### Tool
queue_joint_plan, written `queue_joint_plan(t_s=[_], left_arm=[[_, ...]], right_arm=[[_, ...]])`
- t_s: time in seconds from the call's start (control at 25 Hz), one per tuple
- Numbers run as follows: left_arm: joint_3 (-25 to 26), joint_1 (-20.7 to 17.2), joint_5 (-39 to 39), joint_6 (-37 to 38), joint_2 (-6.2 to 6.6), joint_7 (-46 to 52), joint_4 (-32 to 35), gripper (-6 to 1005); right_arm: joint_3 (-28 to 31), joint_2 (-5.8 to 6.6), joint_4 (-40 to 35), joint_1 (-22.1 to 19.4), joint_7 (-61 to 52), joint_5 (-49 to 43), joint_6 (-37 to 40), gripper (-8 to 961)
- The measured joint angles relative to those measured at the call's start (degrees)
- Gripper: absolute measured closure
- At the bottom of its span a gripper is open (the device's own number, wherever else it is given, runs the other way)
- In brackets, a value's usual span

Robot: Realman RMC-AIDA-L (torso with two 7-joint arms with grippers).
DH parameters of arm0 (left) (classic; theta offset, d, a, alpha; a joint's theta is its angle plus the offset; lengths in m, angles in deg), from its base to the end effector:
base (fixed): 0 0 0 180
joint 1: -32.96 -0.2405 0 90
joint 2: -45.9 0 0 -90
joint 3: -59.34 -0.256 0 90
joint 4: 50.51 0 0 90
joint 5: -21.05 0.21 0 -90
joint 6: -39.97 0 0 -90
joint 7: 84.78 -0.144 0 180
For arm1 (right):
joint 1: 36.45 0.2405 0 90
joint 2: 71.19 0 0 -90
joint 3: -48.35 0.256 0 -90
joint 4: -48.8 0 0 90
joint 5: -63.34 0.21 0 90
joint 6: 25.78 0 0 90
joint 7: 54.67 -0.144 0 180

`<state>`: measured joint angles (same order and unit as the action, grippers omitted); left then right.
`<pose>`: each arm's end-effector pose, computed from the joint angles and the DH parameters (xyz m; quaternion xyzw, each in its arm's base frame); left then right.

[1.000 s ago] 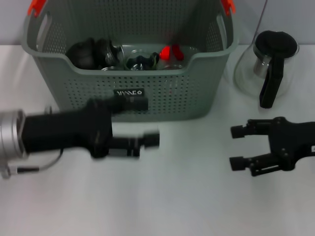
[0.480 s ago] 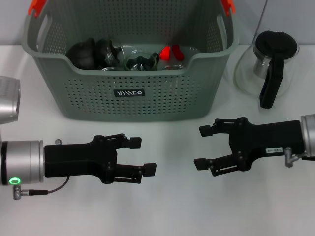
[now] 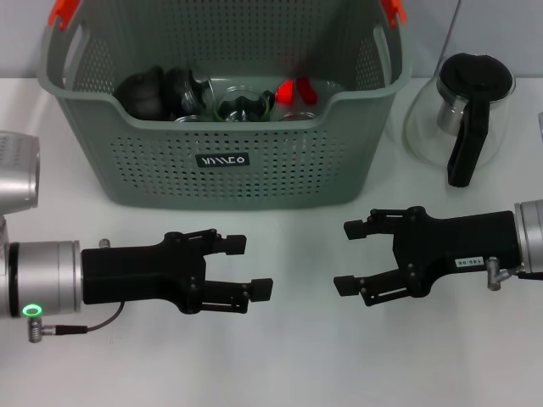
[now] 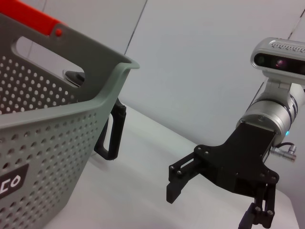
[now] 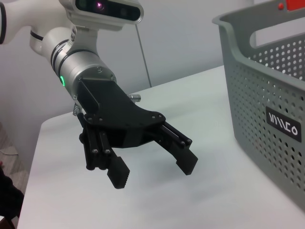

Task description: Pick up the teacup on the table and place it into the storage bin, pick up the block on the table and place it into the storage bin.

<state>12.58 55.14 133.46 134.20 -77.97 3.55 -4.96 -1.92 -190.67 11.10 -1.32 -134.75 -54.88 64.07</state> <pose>-0.2581 0.2853 -0.0229 -0.9240 -0.2774 -0.2564 0.0590 0.2306 0.3317 -0.0312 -0.9737 0.1488 0.1694 0.0321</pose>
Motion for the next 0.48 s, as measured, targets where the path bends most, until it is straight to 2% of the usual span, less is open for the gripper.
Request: queue_joint_plan(t_s=[0.48], left_arm=[[0.00,0.79,0.14,-0.10,0.10,-0.05,-1.31,63]], right_arm=[[0.00,0.29,0.00,-0.08,-0.66,0.00,-0.08,6]])
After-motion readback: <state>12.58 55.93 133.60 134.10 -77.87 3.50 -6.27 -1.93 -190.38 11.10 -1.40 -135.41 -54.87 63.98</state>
